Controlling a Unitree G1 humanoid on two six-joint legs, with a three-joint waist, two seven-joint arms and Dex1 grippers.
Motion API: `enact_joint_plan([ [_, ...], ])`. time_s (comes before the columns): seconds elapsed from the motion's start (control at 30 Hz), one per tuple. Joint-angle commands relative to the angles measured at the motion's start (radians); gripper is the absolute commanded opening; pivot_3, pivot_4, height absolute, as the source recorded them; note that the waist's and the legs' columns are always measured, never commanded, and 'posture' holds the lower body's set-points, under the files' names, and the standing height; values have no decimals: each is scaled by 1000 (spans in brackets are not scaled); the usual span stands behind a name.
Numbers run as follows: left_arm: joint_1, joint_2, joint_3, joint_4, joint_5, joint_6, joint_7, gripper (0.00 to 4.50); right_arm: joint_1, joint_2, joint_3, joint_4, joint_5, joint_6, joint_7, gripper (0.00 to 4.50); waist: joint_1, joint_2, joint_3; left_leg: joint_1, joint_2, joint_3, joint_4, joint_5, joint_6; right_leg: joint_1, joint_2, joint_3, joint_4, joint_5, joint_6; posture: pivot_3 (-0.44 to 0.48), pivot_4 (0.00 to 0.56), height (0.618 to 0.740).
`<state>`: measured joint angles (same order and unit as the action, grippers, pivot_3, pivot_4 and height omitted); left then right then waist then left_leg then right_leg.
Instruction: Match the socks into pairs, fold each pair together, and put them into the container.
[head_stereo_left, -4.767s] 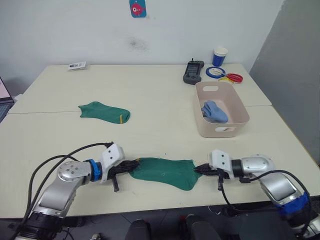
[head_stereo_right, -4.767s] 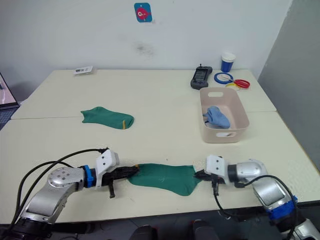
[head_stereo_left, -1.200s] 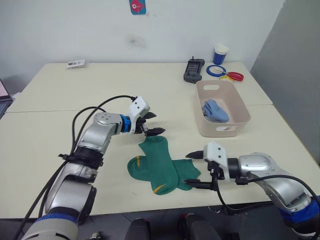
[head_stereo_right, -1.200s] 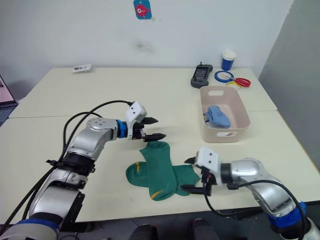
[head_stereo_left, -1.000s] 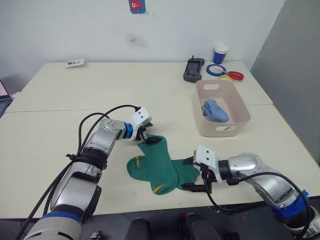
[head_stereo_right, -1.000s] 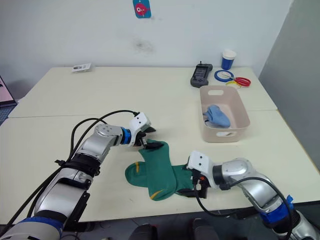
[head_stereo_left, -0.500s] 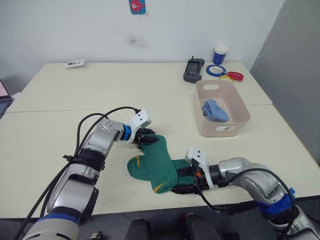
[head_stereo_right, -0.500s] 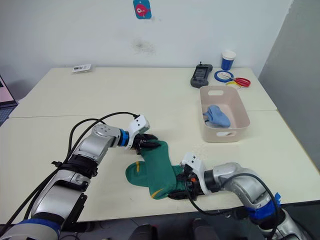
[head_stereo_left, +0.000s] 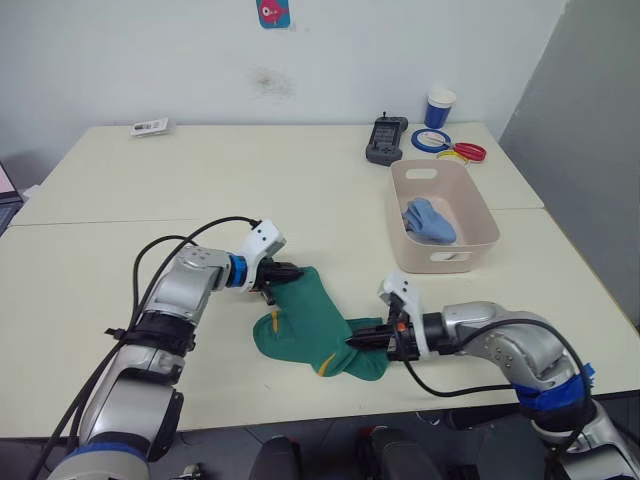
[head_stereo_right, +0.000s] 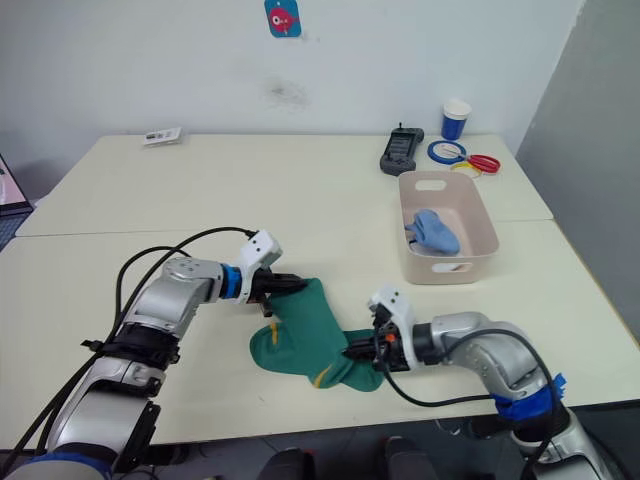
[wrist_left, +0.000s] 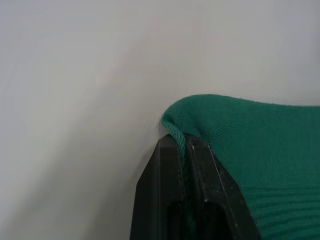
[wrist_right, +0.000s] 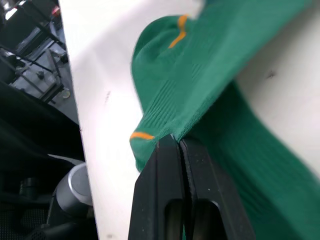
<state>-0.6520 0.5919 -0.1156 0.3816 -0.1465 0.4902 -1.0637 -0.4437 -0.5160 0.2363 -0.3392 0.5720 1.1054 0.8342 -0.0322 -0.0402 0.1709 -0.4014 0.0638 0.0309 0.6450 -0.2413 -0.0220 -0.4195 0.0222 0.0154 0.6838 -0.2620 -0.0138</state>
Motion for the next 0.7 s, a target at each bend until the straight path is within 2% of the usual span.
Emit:
enact_joint_plan([
  [0.03,44,39,105,-232,-83,155,56,0,-91,-65,-52,23,31,-7,69,48,-1,0,0,0,0,0,0,0,0,0,0,0,0,0,0,0,150,740],
  [0.2,138,65,192,-546,-187,436,159,0,-193,-142,-15,175,-10,-91,186,48,1,0,0,0,0,-1,-1,0,0,1,0,-1,-1,0,0,0,150,740],
  [0.27,179,72,204,-635,-202,493,200,0,-226,-155,4,234,-29,-126,232,48,1,0,0,0,-1,0,-1,0,0,1,-1,0,-2,0,0,0,150,740],
  [0.47,351,1,286,-858,-252,654,379,0,-308,-162,85,368,-86,-205,363,48,-2,0,0,1,0,-2,-1,0,0,1,-1,1,-1,0,0,0,150,740],
  [0.6,460,-71,283,-907,-232,571,469,0,-336,-119,137,465,-138,-256,400,48,1,0,0,1,0,-2,0,0,0,1,-4,0,0,0,0,0,150,740],
  [0.7,493,-108,262,-891,-226,471,490,815,-337,-92,148,510,-174,-289,393,0,3,0,0,1,0,-2,0,0,0,1,-5,0,-1,0,0,0,150,740],
])
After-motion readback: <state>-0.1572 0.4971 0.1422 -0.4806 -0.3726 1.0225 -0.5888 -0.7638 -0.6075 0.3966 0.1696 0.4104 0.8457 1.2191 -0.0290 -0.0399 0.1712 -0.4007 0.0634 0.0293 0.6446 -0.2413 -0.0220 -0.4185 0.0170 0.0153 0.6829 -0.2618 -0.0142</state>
